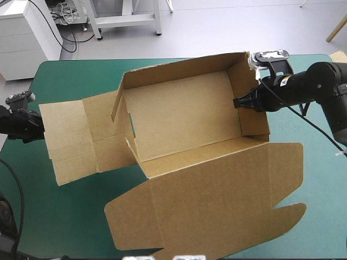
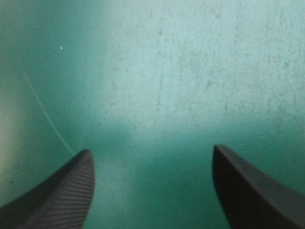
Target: Fold the box
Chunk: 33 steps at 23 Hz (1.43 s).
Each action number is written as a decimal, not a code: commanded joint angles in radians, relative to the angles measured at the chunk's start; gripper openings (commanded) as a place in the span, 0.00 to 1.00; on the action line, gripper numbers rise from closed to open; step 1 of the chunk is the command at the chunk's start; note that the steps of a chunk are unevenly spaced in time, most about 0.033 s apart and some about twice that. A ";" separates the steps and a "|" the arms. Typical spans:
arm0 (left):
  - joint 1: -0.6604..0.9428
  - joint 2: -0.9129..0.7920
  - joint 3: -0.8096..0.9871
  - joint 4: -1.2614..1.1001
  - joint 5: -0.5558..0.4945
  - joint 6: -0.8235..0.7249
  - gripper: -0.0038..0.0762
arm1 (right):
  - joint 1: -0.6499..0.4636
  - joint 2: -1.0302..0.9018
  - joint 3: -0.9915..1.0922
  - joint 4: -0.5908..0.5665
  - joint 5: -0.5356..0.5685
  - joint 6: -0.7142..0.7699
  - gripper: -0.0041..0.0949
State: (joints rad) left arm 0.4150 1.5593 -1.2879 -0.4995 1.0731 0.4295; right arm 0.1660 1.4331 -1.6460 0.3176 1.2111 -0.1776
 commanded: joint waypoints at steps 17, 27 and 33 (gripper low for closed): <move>-0.112 -0.101 -0.026 -0.645 0.207 0.245 0.82 | -0.005 0.098 -0.084 0.046 -0.255 0.053 0.02; -0.136 -0.168 -0.026 -0.823 0.205 0.261 0.82 | -0.005 0.122 -0.084 0.024 -0.297 0.093 0.02; -0.240 -0.168 -0.027 -0.894 0.205 0.298 0.82 | -0.005 0.125 -0.084 -0.001 -0.298 0.100 0.02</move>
State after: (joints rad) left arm 0.2222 1.4304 -1.2879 -1.2686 1.2124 0.7061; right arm 0.1660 1.5966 -1.6926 0.2944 0.9793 -0.0922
